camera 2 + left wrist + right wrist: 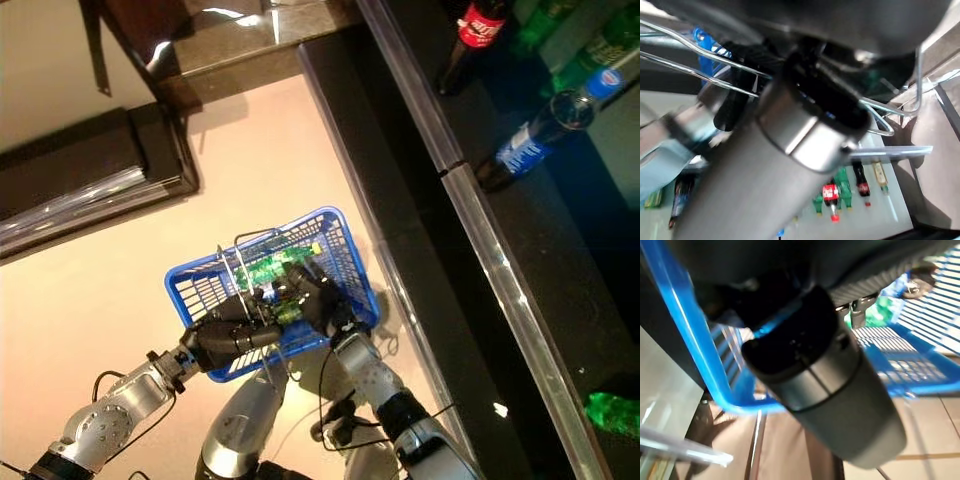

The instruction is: Pick up the drink and place into the basket.

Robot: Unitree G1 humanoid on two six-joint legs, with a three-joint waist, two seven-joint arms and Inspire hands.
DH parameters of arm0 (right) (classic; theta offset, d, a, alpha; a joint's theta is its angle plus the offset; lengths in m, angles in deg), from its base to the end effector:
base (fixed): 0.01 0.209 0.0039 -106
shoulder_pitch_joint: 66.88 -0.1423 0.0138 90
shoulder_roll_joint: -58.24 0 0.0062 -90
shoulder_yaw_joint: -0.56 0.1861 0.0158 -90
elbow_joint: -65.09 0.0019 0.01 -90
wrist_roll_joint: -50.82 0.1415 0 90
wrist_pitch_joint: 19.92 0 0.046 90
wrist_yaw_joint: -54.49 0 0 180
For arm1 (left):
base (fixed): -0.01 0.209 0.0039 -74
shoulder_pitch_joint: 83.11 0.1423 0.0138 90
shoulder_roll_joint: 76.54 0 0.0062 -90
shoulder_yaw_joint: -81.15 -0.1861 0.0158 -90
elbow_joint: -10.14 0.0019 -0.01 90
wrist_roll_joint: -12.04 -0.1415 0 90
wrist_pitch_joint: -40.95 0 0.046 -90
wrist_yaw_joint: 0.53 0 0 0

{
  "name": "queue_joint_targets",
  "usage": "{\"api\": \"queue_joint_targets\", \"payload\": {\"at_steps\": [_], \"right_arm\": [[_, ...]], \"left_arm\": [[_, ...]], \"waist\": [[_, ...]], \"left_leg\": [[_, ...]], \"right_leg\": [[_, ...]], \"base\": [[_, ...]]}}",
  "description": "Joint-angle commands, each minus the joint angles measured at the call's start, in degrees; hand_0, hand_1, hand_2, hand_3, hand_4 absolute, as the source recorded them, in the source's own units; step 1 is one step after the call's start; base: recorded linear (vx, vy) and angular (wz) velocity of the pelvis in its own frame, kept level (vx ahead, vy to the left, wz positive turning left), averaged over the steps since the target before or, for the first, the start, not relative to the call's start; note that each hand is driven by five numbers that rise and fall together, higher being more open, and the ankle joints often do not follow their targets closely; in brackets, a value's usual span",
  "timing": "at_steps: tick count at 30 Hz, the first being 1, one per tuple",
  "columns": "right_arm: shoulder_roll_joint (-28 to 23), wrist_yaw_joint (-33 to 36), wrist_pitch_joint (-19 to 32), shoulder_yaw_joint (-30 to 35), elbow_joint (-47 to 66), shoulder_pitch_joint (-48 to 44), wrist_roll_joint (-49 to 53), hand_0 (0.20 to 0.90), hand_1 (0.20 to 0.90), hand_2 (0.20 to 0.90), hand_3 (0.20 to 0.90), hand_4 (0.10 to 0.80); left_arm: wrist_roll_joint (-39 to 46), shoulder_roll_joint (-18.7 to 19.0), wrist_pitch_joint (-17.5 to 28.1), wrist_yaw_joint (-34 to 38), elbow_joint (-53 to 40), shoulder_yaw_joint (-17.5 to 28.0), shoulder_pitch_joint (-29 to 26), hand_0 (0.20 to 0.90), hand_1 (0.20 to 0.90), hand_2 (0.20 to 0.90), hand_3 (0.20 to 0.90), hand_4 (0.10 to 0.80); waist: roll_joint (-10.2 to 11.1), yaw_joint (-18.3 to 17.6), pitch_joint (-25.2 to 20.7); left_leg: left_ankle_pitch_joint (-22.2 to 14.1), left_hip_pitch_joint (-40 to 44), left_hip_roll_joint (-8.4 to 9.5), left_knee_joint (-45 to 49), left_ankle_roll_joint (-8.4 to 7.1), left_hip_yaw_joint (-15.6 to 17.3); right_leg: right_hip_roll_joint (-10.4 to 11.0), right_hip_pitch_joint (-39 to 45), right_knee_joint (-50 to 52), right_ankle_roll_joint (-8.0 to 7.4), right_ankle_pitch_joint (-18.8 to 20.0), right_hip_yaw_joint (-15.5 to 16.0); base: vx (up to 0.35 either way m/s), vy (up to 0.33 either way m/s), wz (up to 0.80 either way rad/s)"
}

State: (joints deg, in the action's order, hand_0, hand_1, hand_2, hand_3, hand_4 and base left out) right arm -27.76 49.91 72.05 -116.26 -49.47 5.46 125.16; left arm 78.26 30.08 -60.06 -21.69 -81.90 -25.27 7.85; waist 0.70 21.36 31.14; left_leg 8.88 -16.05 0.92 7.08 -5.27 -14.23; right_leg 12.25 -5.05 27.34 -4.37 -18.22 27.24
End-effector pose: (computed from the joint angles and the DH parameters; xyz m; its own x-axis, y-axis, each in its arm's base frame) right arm 0.2456 -0.1085 0.0136 0.8986 0.4107 -0.1541 -0.1219 0.5713 0.8116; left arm 0.1931 0.1974 0.0386 0.7833 -0.6182 -0.0651 0.4452 0.6310 -0.6353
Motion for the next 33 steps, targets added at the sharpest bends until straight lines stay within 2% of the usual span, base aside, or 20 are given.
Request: {"api": "queue_joint_targets", "payload": {"at_steps": [1, 6, 12, 15, 16, 17, 22, 28, 31, 33], "right_arm": [[-2.3, -6.9, 2.1, -1.6, 9.4, 2.8, -5.8, 0.900, 0.900, 0.900, 0.900, 0.800], [-5.1, -11.2, 2.4, -1.2, 15.1, 10.3, -7.5, 0.900, 0.900, 0.900, 0.900, 0.800], [-6.5, -15.5, 2.2, 0.4, 18.4, 16.9, -9.1, 0.900, 0.900, 0.900, 0.900, 0.800], [-6.5, -17.1, 1.0, 1.3, 19.3, 19.7, -11.0, 0.900, 0.900, 0.900, 0.900, 0.800], [-6.3, -18.8, -0.2, 2.1, 19.2, 22.0, -11.4, 0.900, 0.900, 0.900, 0.900, 0.800], [-6.3, -18.8, -0.2, 2.1, 19.2, 22.0, -11.4, 0.900, 0.900, 0.900, 0.900, 0.800], [-5.7, -21.4, -0.8, 5.2, 15.2, 27.5, -16.2, 0.900, 0.900, 0.900, 0.900, 0.800], [-5.0, -15.1, 0.5, 9.8, 8.0, 30.4, -22.3, 0.900, 0.900, 0.900, 0.900, 0.800], [-3.1, -10.9, 1.1, 12.0, -1.3, 30.0, -30.6, 0.900, 0.900, 0.900, 0.900, 0.800], [-2.5, -9.9, 1.3, 12.4, -6.3, 29.1, -34.1, 0.900, 0.900, 0.900, 0.900, 0.800]], "left_arm": [[0.8, -6.7, 11.1, -7.3, -17.0, 0.8, -0.9, 0.300, 0.300, 0.300, 0.200, 0.100], [-2.3, -7.6, 15.3, -4.6, -10.6, 1.6, 2.1, 0.300, 0.300, 0.300, 0.200, 0.100], [-3.6, -9.3, 18.4, -1.2, -3.6, 2.8, 4.9, 0.300, 0.300, 0.300, 0.200, 0.100], [-6.4, -10.4, 20.8, 2.2, 1.3, 3.6, 6.3, 0.300, 0.300, 0.300, 0.200, 0.100], [-8.0, -11.7, 21.4, 4.6, 5.6, 4.7, 7.7, 0.300, 0.300, 0.300, 0.200, 0.100], [-8.0, -11.7, 21.4, 4.6, 5.6, 4.7, 7.7, 0.300, 0.300, 0.300, 0.200, 0.100], [-11.2, -14.3, 22.3, 8.6, 17.7, 8.4, 10.7, 0.300, 0.300, 0.300, 0.200, 0.100], [-12.6, -16.0, 23.7, 15.2, 28.9, 11.4, 11.0, 0.300, 0.300, 0.300, 0.200, 0.100], [-13.0, -19.4, 24.5, 17.5, 40.7, 14.0, 9.0, 0.300, 0.300, 0.300, 0.200, 0.100], [-14.1, -20.1, 25.0, 18.1, 45.0, 14.3, 8.0, 0.300, 0.300, 0.300, 0.200, 0.100]], "waist": [[-1.2, -3.1, -4.0], [0.3, -5.8, -6.9], [1.2, -8.8, -10.9], [1.8, -10.5, -13.3], [2.1, -11.8, -15.7], [2.0, -11.7, -15.7], [2.5, -14.6, -20.0], [2.7, -17.5, -23.0], [2.6, -19.5, -24.6], [2.5, -20.1, -25.0]], "left_leg": [[-5.3, 5.7, -0.01, 0.5, 4.68, 4.3], [-5.4, 8.8, -1.32, -1.7, 4.23, 6.8], [-5.3, 11.4, -2.45, -3.9, 3.88, 9.3], [-5.1, 13.0, -3.33, -5.1, 3.57, 10.9], [-4.9, 14.6, -4.11, -6.4, 3.32, 12.3], [-4.9, 14.6, -4.12, -6.5, 3.32, 12.4], [-4.6, 17.9, -5.65, -9.4, 2.64, 16.3], [-5.0, 19.9, -6.67, -10.9, 2.10, 19.9], [-6.0, 21.0, -6.92, -10.7, 2.07, 21.8], [-6.4, 21.2, -6.90, -10.6, 2.14, 22.3]], "right_leg": [[-2.0, -1.8, -4.7, 0.74, 12.7, -2.6], [-3.5, 0.8, -8.9, 0.13, 13.4, -5.2], [-4.5, 2.8, -12.4, -0.77, 14.2, -8.0], [-4.6, 4.0, -14.2, -1.26, 14.7, -9.6], [-4.6, 5.2, -15.8, -1.58, 15.1, -10.8], [-4.7, 5.2, -15.9, -1.58, 15.1, -10.9], [-4.4, 7.7, -19.1, -2.43, 16.3, -13.6], [-3.8, 8.8, -21.2, -3.21, 17.5, -16.2], [-3.2, 9.3, -21.8, -3.56, 17.7, -17.6], [-2.9, 9.4, -22.0, -3.78, 17.9, -18.1]], "base": [[-0.009, 0.000, -0.33], [0.008, 0.001, -0.30], [0.010, 0.025, -0.27], [0.060, 0.028, -0.33], [0.064, 0.026, -0.31], [0.091, 0.042, -0.36], [0.030, 0.020, -0.31], [0.009, 0.043, -0.33], [0.018, 0.065, -0.36], [0.008, 0.063, -0.37]]}}
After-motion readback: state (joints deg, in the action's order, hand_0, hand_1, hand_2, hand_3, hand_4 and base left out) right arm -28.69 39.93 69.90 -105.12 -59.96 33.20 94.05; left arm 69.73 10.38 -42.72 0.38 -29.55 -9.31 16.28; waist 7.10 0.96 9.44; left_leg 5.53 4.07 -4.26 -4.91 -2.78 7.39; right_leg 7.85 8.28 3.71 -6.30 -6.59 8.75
